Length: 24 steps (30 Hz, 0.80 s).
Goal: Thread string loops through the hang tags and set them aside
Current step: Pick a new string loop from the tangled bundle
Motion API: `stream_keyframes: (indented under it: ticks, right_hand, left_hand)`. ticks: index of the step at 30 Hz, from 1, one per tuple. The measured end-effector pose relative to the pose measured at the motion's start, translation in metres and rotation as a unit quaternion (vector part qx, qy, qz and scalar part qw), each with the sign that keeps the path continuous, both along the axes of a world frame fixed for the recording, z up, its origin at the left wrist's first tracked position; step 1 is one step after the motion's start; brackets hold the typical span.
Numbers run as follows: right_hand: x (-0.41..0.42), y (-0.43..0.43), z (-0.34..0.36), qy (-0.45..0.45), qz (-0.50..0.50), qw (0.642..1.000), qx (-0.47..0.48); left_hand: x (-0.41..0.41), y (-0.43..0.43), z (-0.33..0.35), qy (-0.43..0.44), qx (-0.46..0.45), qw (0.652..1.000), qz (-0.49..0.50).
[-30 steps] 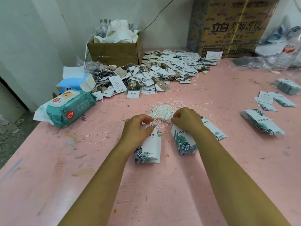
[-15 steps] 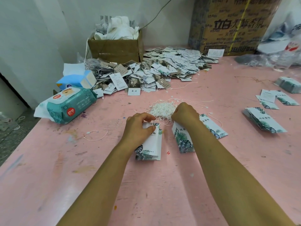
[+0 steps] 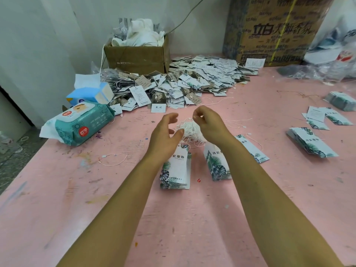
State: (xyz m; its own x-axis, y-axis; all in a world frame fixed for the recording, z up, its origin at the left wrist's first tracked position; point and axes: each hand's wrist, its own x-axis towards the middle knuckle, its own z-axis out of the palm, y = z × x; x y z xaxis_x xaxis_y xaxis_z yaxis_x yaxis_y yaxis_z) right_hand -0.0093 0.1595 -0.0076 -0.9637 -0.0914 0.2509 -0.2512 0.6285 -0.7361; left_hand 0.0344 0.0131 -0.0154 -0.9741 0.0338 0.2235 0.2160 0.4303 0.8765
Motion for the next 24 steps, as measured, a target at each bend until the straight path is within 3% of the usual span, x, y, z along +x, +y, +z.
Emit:
stream_keyframes:
  ticks: [4,13,19,24]
  right_hand:
    - [0.007,-0.006,0.010,0.018,0.046,0.997,-0.058]
    - [0.014,0.005,0.014,0.060,0.002,0.998,-0.029]
    - [0.018,0.022,0.009,0.029,0.014,0.991,0.128]
    - [0.023,0.041,-0.002,0.040,-0.041,0.970,0.235]
  left_hand:
    - [-0.010,0.009,0.011,-0.018,0.048,0.998,-0.035]
    - [-0.014,0.004,0.010,-0.024,0.093,0.995,-0.035]
    - [-0.011,-0.005,0.007,-0.020,0.057,0.998,-0.013]
    - [-0.008,-0.010,0.009,-0.019,0.036,0.999,-0.012]
